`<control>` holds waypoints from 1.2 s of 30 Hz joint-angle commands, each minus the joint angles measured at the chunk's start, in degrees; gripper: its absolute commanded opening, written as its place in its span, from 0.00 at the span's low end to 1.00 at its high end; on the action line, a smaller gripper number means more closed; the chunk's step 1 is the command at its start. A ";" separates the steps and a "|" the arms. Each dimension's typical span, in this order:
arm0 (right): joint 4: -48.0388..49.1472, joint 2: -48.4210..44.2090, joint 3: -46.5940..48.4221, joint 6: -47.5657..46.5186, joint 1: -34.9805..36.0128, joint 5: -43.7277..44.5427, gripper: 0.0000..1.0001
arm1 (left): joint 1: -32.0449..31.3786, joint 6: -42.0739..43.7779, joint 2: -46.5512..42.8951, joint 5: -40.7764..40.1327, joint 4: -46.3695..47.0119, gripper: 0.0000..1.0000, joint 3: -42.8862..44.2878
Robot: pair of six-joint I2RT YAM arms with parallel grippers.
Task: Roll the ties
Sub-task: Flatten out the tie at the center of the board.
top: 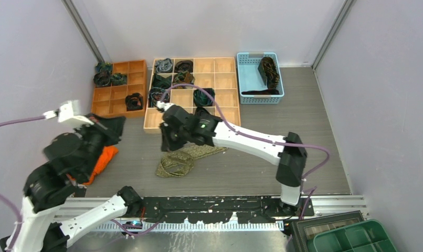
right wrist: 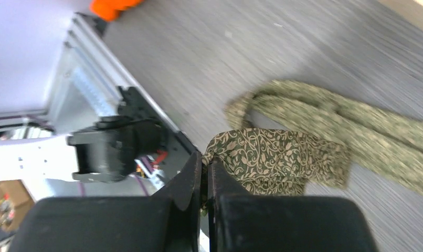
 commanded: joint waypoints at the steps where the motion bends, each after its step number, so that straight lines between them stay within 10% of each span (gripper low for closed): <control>1: 5.96 9.65 10.07 0.62 0.62 -11.64 0.01 | -0.19 5.70 -2.32 -5.71 0.06 0.00 6.91; 14: 10.23 43.37 54.35 8.93 2.27 -30.92 0.10 | -0.19 8.63 -5.39 -8.02 0.80 0.00 9.38; 17: 9.36 42.28 48.72 6.25 1.01 -28.21 0.51 | -0.19 8.99 -4.93 -8.18 1.02 0.00 7.93; 24: 13.97 21.56 17.52 -0.92 -5.10 -16.11 0.79 | -0.19 9.20 -3.51 -8.25 2.69 0.00 2.82; 28: 9.63 13.09 4.80 -3.75 -7.47 -4.51 0.65 | -0.19 9.08 -2.53 -7.90 3.88 0.00 -0.57; 33: 0.27 13.55 2.29 -7.27 -9.13 7.95 0.05 | -0.19 7.64 -0.90 -6.03 4.91 0.00 -4.38; 36: -4.15 16.90 4.13 -7.75 -9.43 12.07 0.01 | -0.19 6.89 -0.23 -4.87 5.55 0.00 -6.14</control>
